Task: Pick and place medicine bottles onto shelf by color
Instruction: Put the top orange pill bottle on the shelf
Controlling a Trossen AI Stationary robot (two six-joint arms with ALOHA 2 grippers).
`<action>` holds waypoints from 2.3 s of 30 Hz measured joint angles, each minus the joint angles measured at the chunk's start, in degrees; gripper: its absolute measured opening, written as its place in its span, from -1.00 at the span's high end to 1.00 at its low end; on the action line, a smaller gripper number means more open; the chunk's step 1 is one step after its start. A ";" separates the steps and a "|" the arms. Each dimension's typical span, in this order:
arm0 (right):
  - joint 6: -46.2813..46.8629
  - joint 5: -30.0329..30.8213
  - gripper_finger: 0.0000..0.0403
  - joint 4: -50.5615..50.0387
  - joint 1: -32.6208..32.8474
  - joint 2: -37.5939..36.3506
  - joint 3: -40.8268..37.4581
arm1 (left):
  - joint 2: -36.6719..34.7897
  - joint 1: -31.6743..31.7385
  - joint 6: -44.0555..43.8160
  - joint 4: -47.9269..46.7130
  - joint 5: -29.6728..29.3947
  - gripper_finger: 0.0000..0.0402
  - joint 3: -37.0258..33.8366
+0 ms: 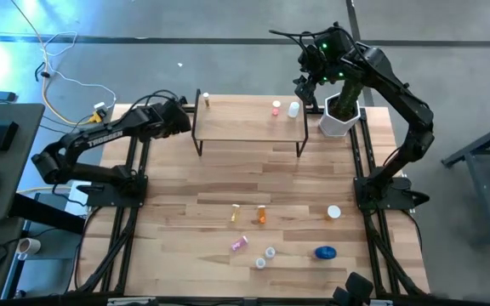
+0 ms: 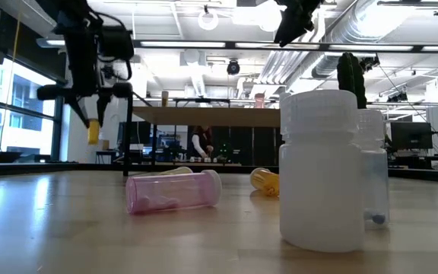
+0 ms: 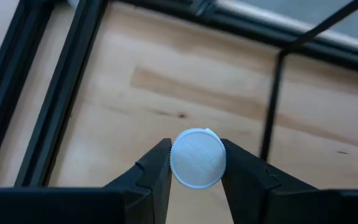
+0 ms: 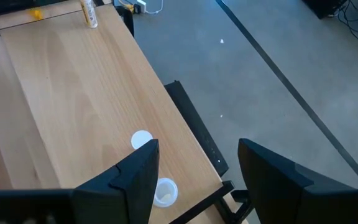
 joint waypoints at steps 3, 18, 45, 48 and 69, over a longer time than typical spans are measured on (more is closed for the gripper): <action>0.93 0.00 -0.04 0.00 0.00 0.00 0.00 | -1.32 -0.02 2.89 -0.36 -0.09 0.45 2.22; 6.57 0.63 -0.04 0.03 0.00 0.00 0.00 | -3.40 0.04 18.40 -4.05 0.68 0.45 18.08; 13.77 0.63 -0.04 0.03 0.01 0.00 0.00 | 6.72 -6.04 31.02 1.05 12.68 0.45 33.62; 13.86 0.63 -0.04 0.03 0.00 0.00 0.00 | 8.86 -7.81 31.24 1.31 12.69 0.45 33.62; 13.35 0.63 -0.04 -0.05 0.00 0.00 0.00 | 18.04 -11.17 31.37 -5.28 6.68 0.45 33.62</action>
